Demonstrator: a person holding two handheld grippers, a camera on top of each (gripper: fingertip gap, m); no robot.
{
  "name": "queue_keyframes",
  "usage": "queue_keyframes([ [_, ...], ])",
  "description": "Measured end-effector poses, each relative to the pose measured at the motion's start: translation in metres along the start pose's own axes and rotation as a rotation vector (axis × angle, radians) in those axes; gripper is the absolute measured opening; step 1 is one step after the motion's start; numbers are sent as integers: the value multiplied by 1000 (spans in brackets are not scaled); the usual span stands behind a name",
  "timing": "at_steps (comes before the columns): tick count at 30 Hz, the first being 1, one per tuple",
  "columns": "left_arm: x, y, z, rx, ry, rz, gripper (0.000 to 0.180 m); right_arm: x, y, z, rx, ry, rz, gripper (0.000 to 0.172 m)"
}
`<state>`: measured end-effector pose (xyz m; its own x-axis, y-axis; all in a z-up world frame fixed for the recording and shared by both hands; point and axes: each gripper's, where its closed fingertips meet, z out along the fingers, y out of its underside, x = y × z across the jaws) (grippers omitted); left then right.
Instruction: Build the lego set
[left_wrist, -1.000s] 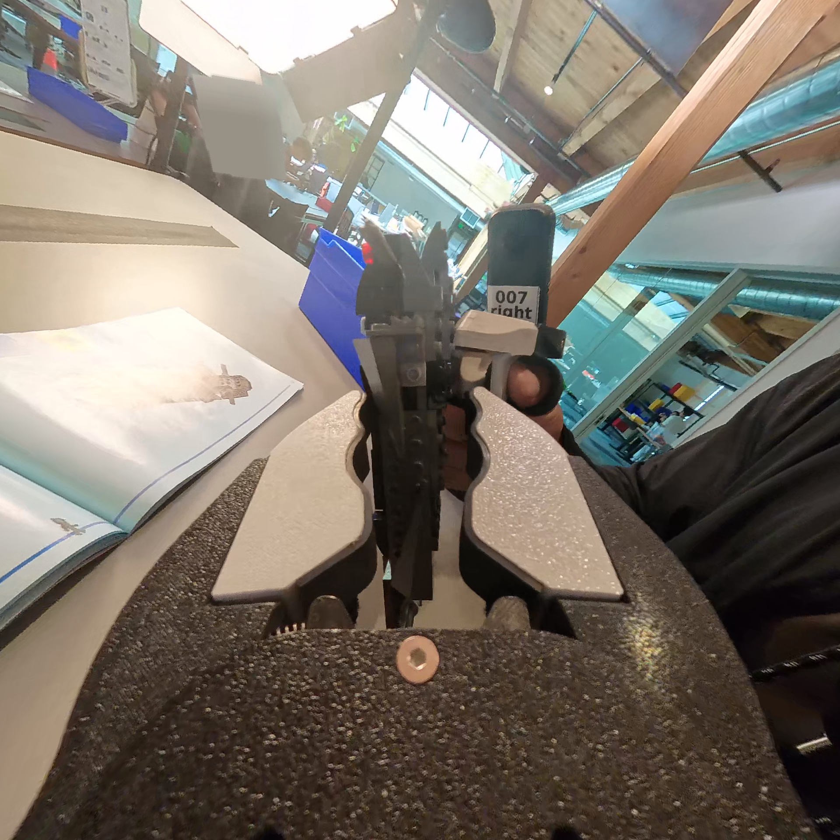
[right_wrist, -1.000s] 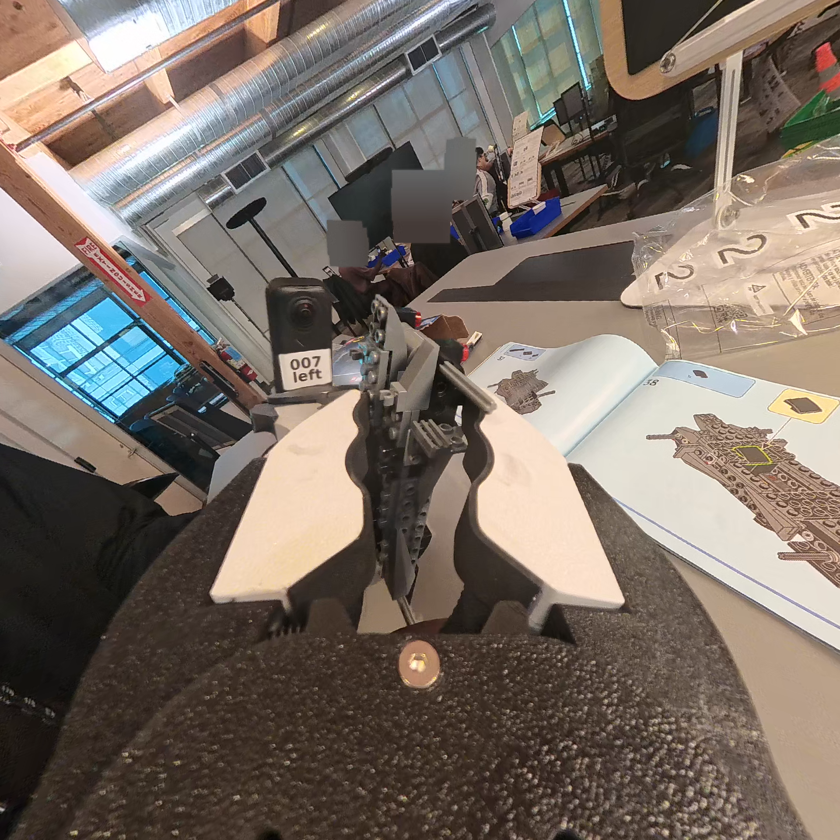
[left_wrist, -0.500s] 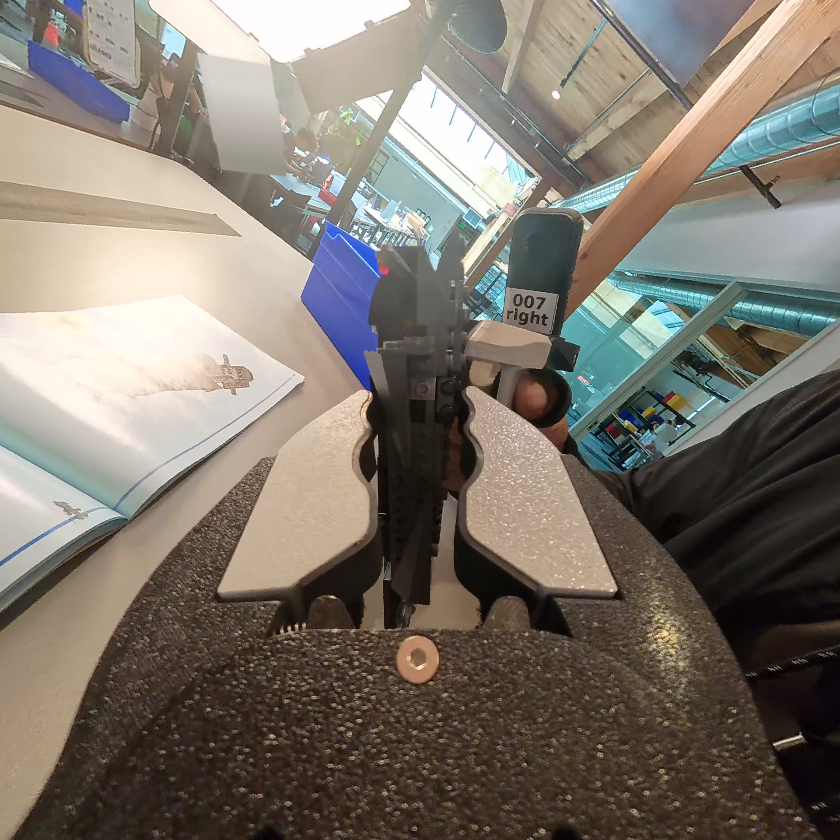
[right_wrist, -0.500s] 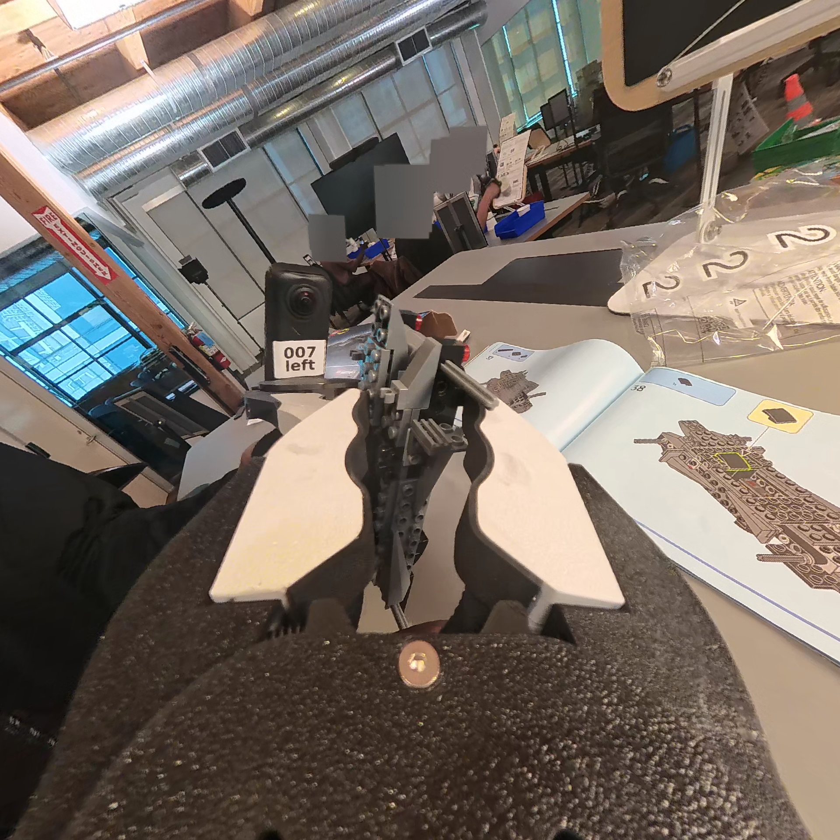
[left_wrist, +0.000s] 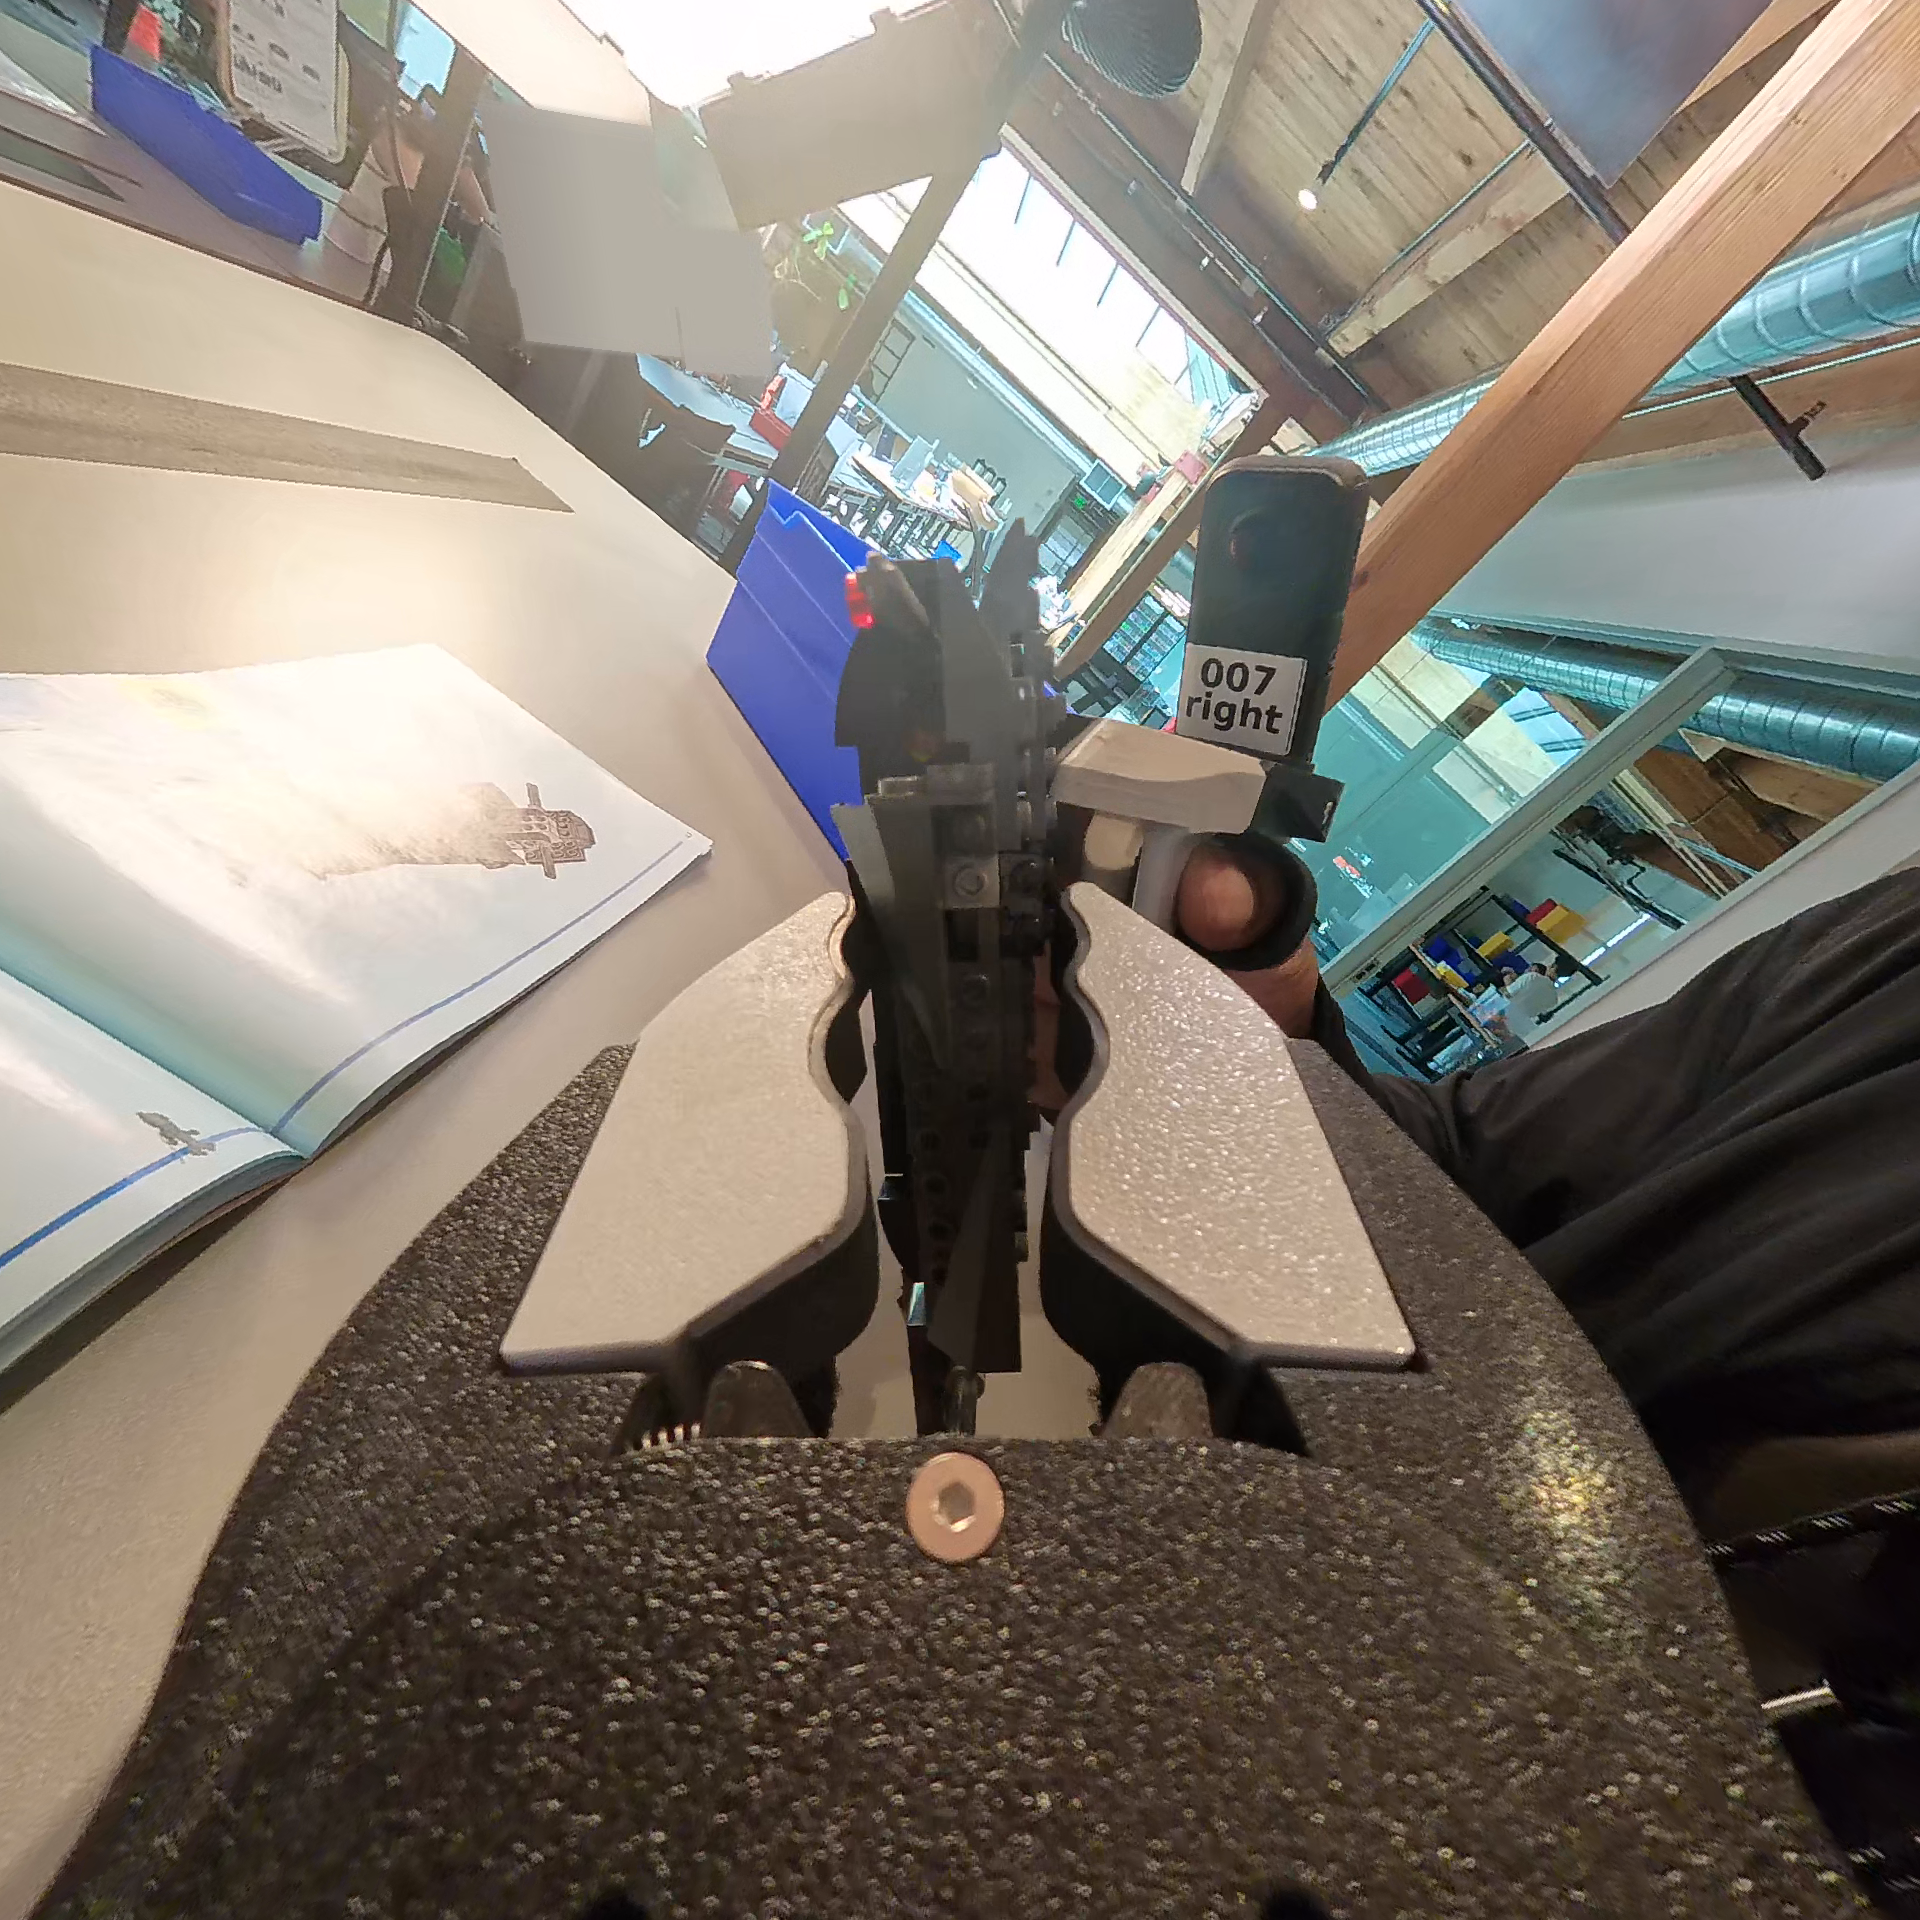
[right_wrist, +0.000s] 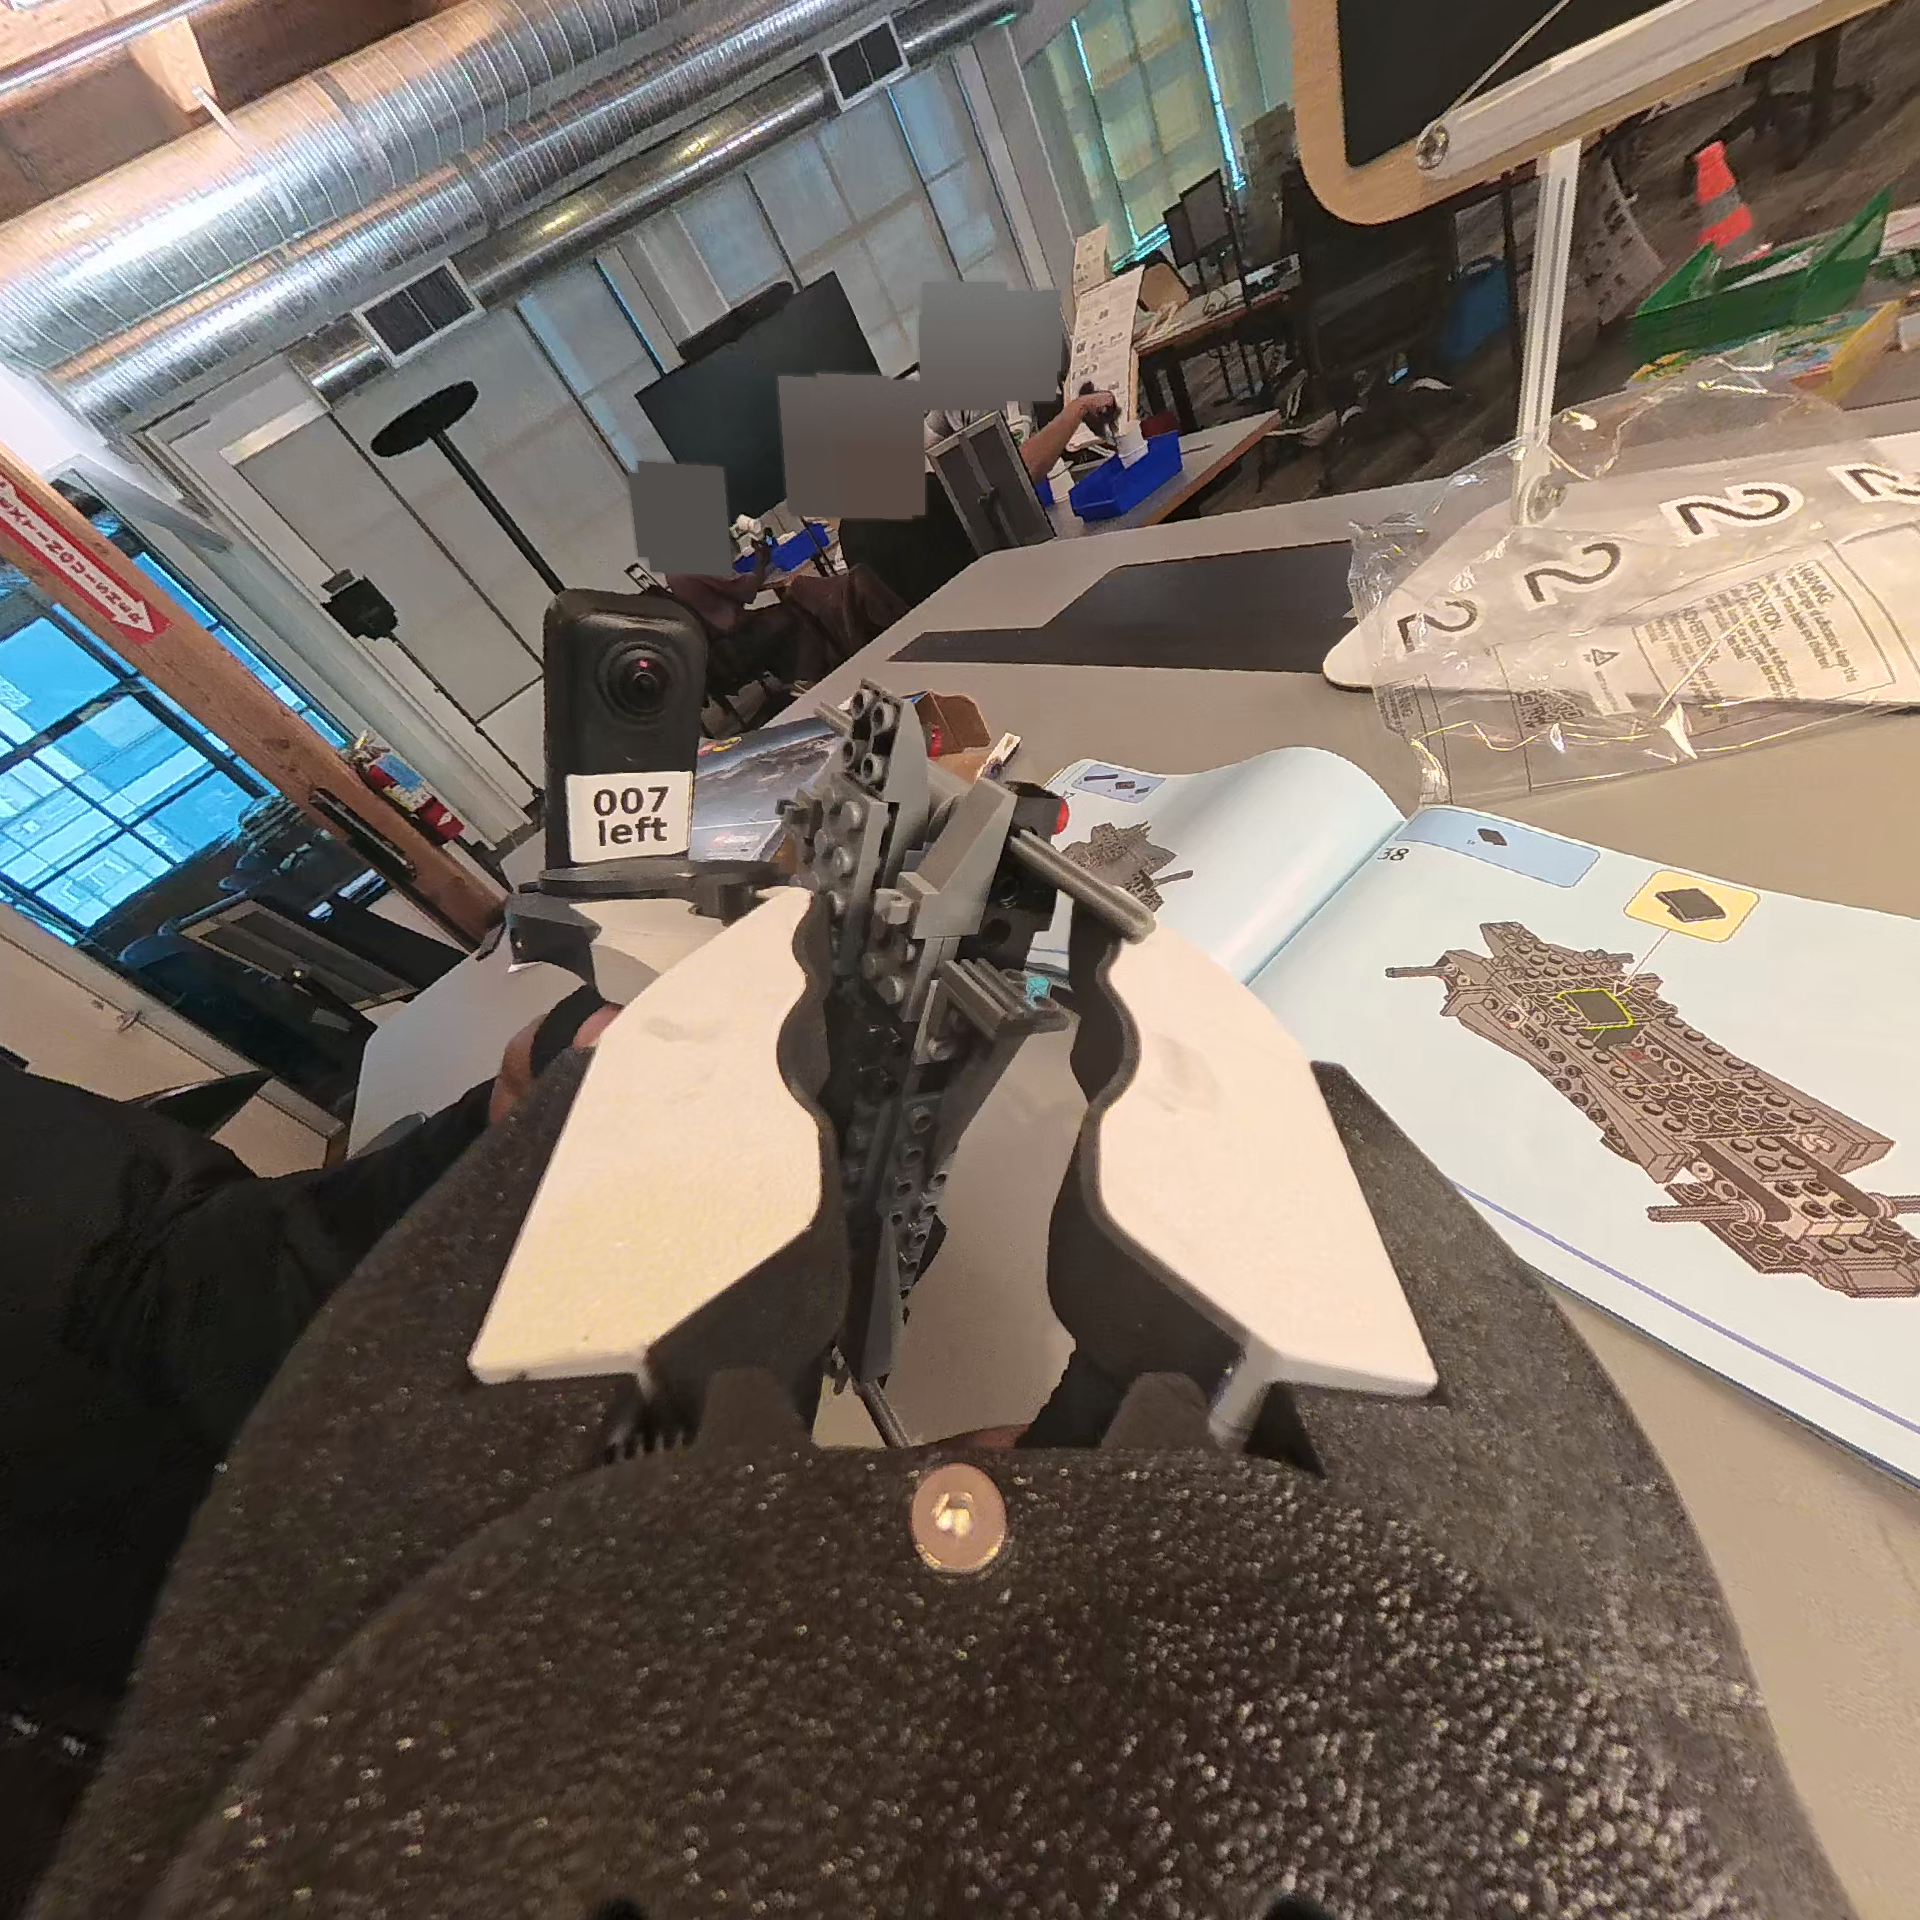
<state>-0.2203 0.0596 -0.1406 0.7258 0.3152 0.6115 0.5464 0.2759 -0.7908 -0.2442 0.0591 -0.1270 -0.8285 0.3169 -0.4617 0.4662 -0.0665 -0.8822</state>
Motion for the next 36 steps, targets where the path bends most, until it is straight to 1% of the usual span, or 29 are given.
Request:
queue_keyframes([
  [5, 0, 1, 0, -6, -5, 8, 34, -1, 1, 0, -1, -27, 32, 41],
  [12, 1, 0, -1, -11, -15, 49, 34, -3, 1, -1, 6, -63, 58, 40],
  [27, 2, -1, -2, -3, -7, 44, 34, -4, -1, 1, 34, -39, 30, 40],
  [32, -1, 0, -1, 7, 15, -23, 34, -1, 1, 2, 25, -20, 68, 40],
  [34, -1, -1, 0, 23, 50, -87, 34, 0, 2, 3, 15, -19, 92, 41],
  [36, -1, -1, 0, 39, 103, -175, 34, 2, 3, 4, 6, -13, 124, 45],
])
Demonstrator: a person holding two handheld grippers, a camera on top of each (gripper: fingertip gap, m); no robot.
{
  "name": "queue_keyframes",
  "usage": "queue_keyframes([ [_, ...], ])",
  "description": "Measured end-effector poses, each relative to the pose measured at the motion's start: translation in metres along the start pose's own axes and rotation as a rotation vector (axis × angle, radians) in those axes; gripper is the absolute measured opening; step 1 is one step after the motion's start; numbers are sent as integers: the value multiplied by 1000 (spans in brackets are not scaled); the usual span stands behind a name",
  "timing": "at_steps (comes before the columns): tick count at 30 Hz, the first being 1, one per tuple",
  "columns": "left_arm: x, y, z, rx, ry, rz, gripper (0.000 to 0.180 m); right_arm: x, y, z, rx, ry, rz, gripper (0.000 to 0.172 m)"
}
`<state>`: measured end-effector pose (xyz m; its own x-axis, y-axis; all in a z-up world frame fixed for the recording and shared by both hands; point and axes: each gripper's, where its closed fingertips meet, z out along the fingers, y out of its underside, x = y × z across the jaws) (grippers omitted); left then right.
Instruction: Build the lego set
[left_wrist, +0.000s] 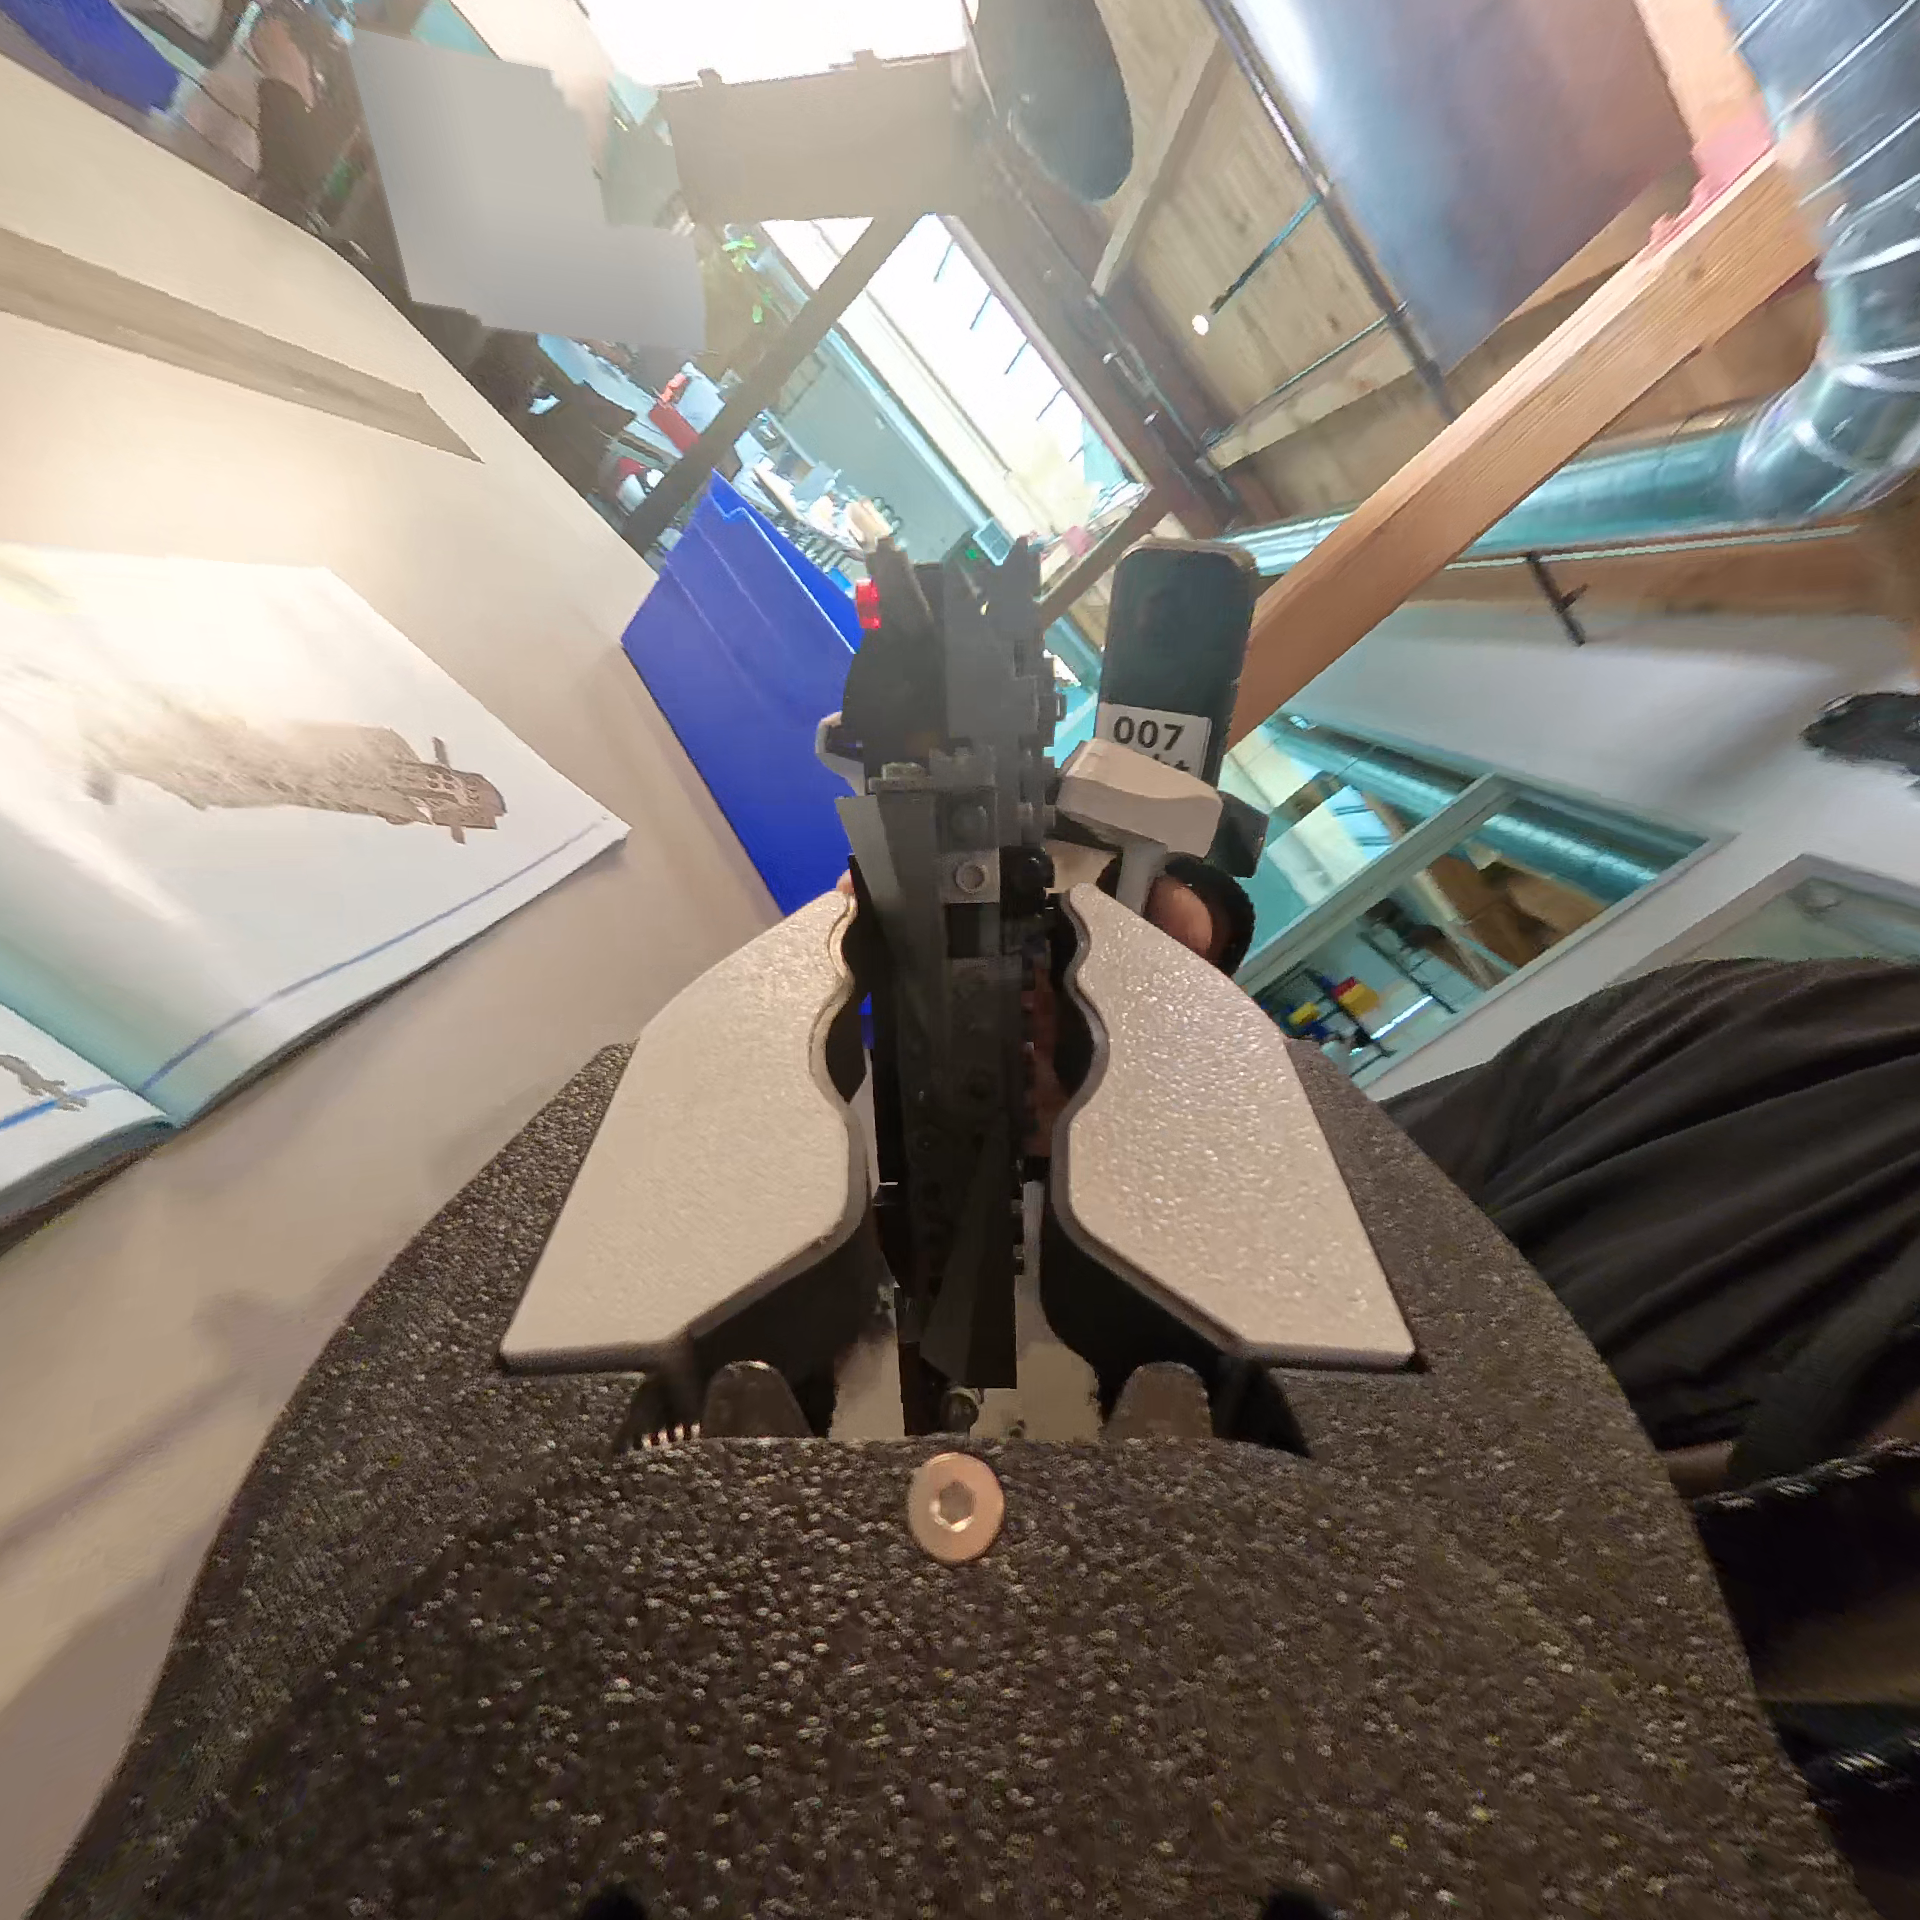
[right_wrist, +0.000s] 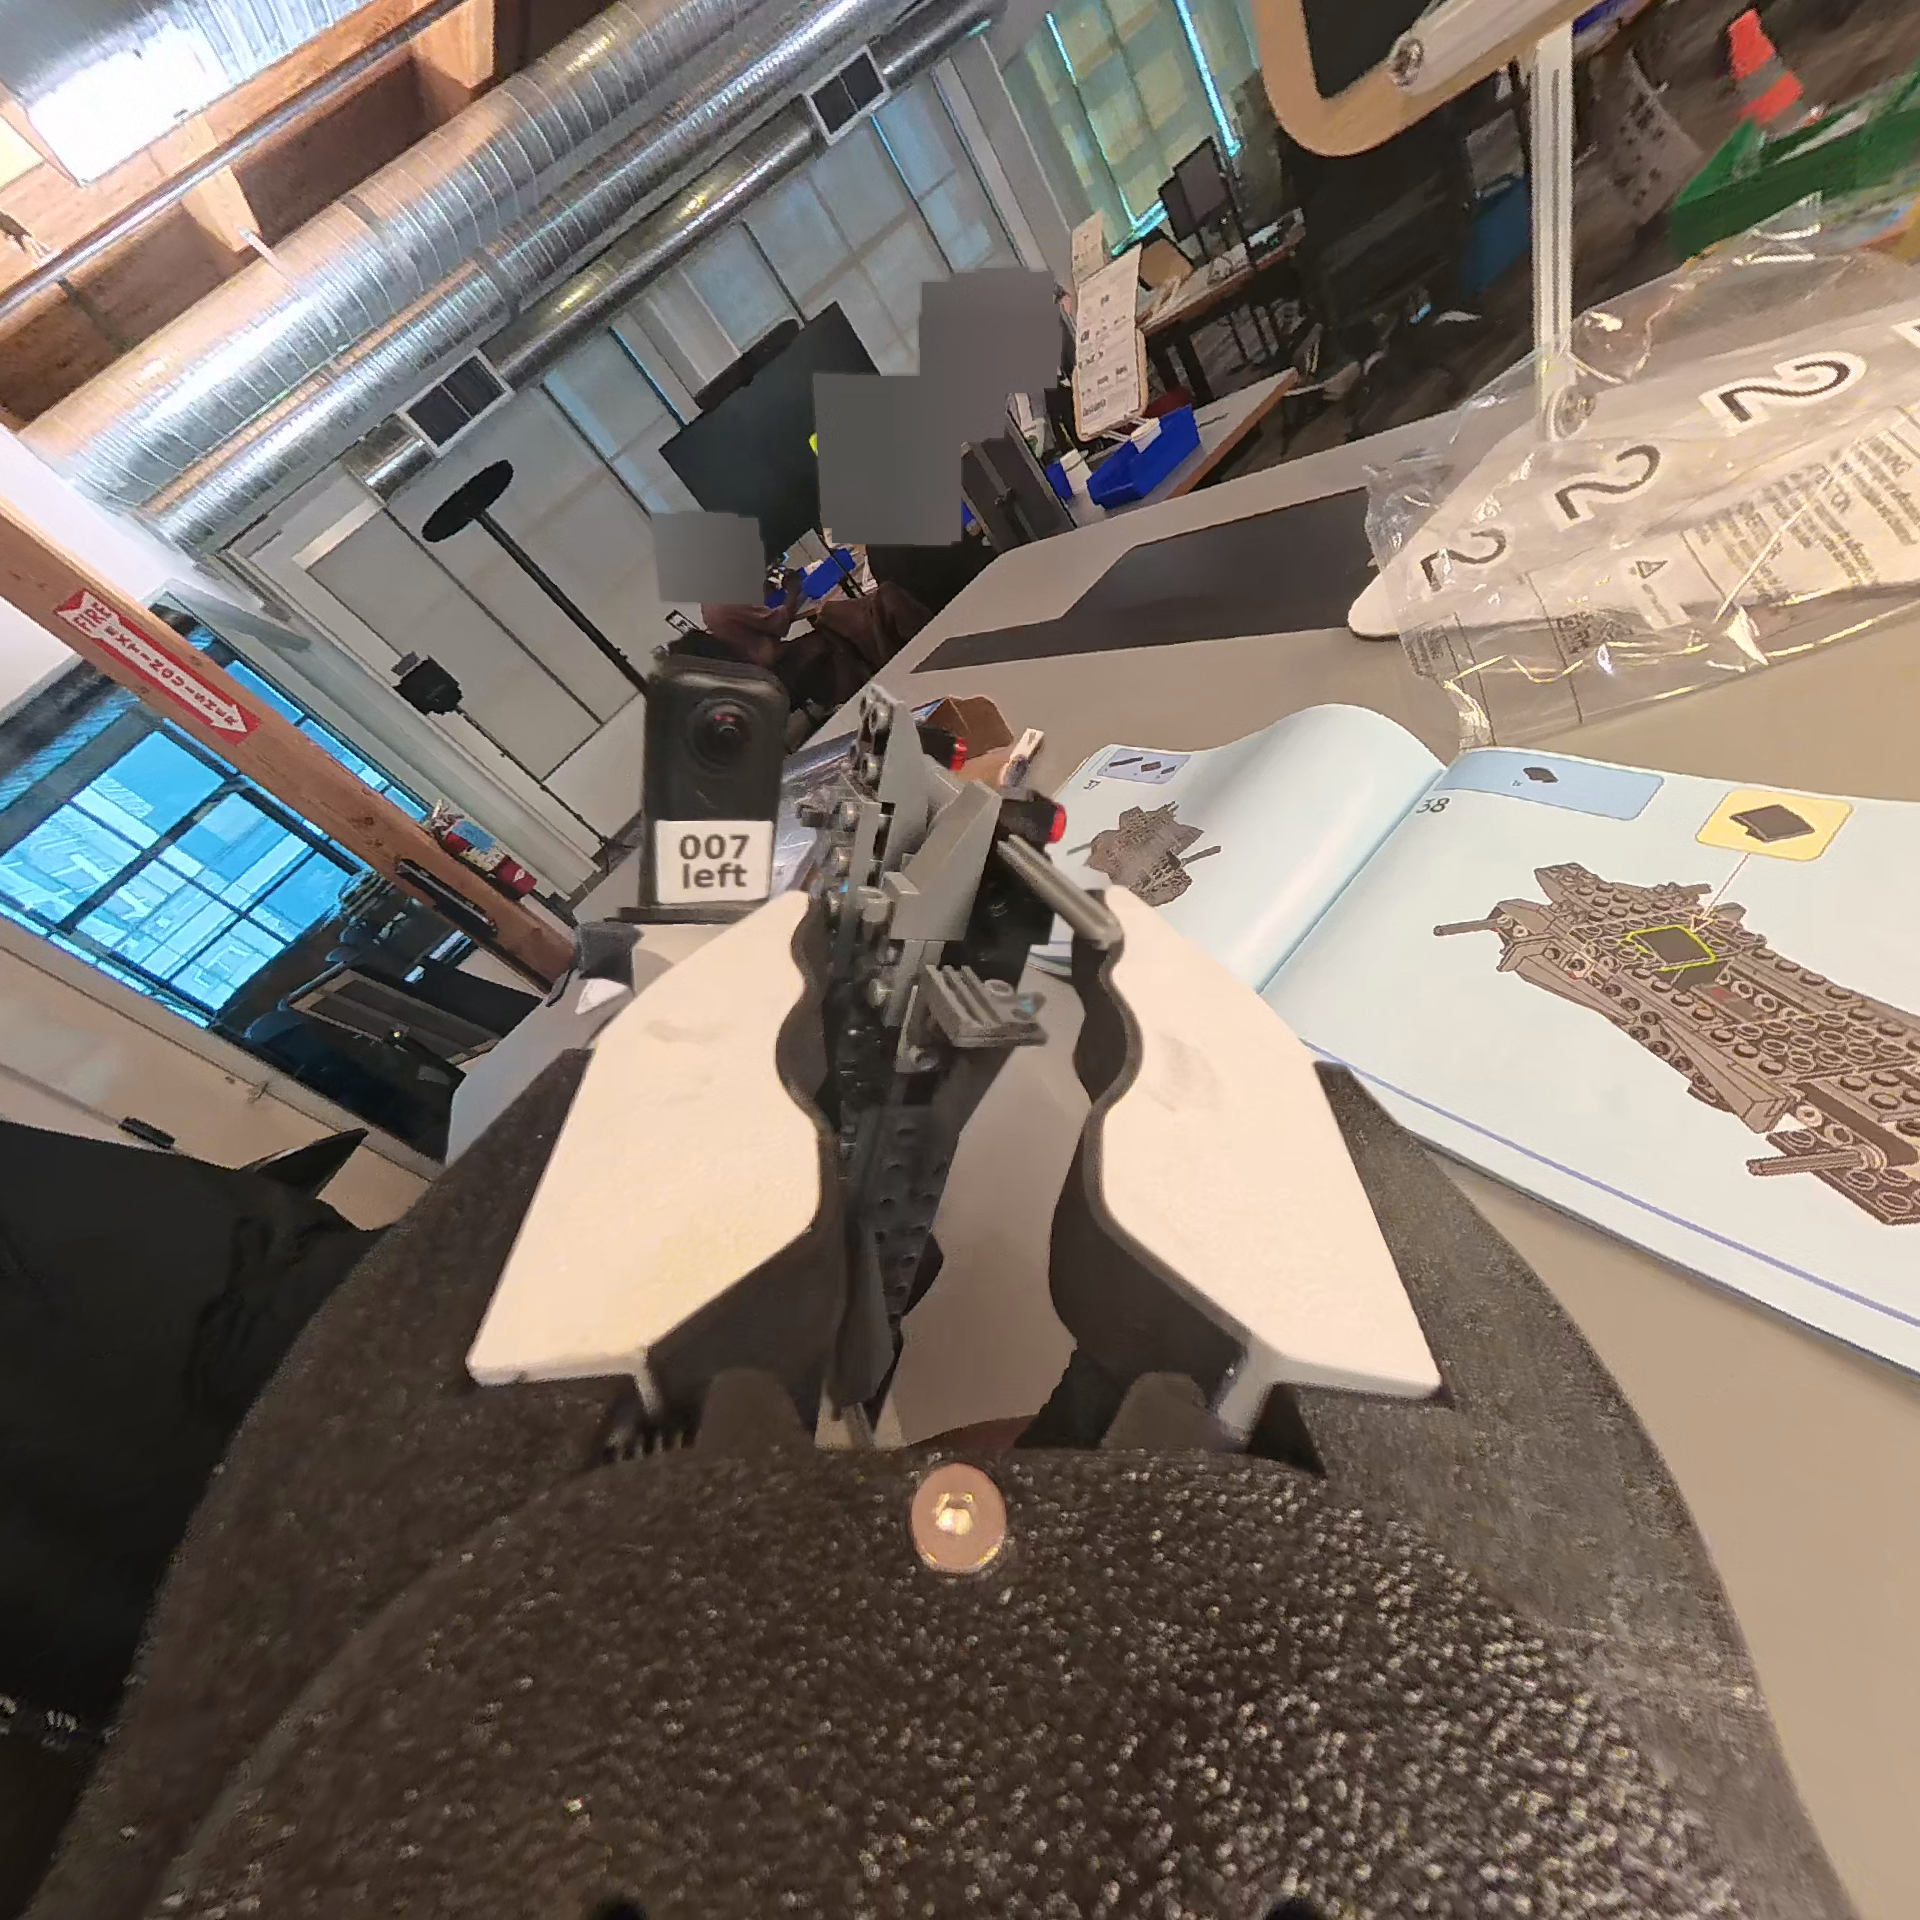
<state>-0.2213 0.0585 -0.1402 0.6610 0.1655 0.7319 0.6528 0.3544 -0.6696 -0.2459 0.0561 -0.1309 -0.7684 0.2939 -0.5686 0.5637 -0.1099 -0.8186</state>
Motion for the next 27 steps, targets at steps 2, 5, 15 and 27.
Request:
queue_keyframes([
  [2, -1, 1, 1, 10, 25, -49, 34, 1, 1, 0, -8, 10, 1, 44],
  [5, 0, 1, 1, 18, 51, -72, 34, 1, 1, 0, -13, 12, 12, 45],
  [15, 9, 1, 4, 46, 155, -129, 34, -5, -2, -2, -16, 2, 20, 47],
  [27, 23, 2, 8, 58, 291, -93, 34, -18, -7, -10, -27, 4, -60, 46],
])
